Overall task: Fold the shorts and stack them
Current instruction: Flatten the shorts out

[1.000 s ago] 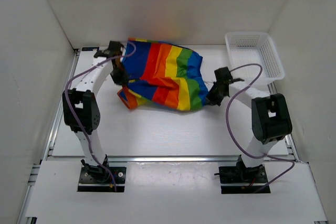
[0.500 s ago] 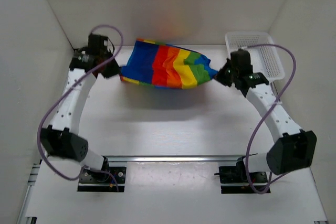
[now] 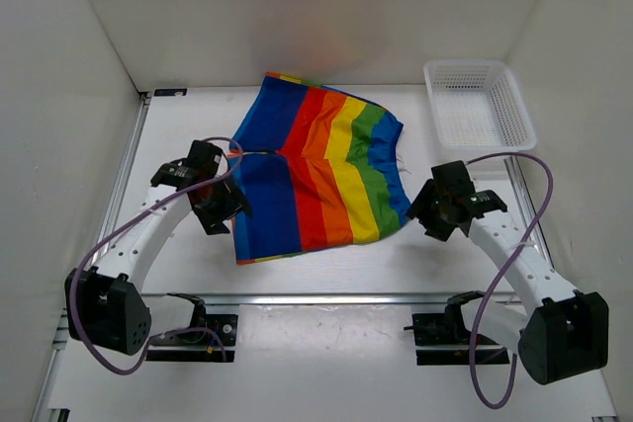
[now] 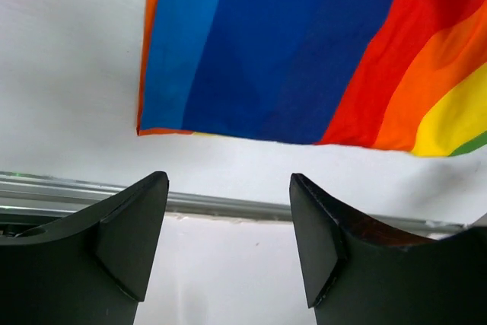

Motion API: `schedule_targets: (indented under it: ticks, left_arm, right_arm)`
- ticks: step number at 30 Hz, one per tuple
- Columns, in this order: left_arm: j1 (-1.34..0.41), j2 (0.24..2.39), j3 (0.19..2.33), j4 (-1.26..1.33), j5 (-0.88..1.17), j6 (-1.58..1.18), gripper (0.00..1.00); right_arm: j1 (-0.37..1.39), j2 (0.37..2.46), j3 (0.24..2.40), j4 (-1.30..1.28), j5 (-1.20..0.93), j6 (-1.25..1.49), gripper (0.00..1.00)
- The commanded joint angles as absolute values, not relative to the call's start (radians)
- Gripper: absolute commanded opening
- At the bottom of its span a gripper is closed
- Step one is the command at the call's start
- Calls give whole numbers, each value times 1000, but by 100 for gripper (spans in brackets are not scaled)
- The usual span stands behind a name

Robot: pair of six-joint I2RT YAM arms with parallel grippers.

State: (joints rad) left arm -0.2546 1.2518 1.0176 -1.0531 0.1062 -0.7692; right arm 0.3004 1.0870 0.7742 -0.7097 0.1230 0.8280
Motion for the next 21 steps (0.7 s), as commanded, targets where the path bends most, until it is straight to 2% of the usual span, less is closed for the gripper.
schedule_targets:
  ticks: [1, 9, 15, 19, 20, 21]
  left_arm:
    - [-252, 1223, 996, -1072, 54, -831, 75]
    - [-272, 1209, 686, -869, 201, -942, 80]
    - [-272, 1420, 644, -756, 144, -910, 78]
    - [-282, 1493, 696, -738, 123, -910, 65]
    - [-282, 1505, 721, -738, 123, -901, 52]
    - [-282, 1505, 732, -738, 123, -900, 46]
  right_arm:
    - [295, 1080, 763, -747, 88, 845, 68]
    - [276, 1144, 729, -643, 28, 854, 62]
    - [230, 1248, 729, -552, -41, 834, 62]
    - [221, 1333, 739, -499, -60, 825, 60]
    - [221, 1351, 748, -474, -60, 816, 59]
    - [221, 1386, 758, -465, -60, 816, 59]
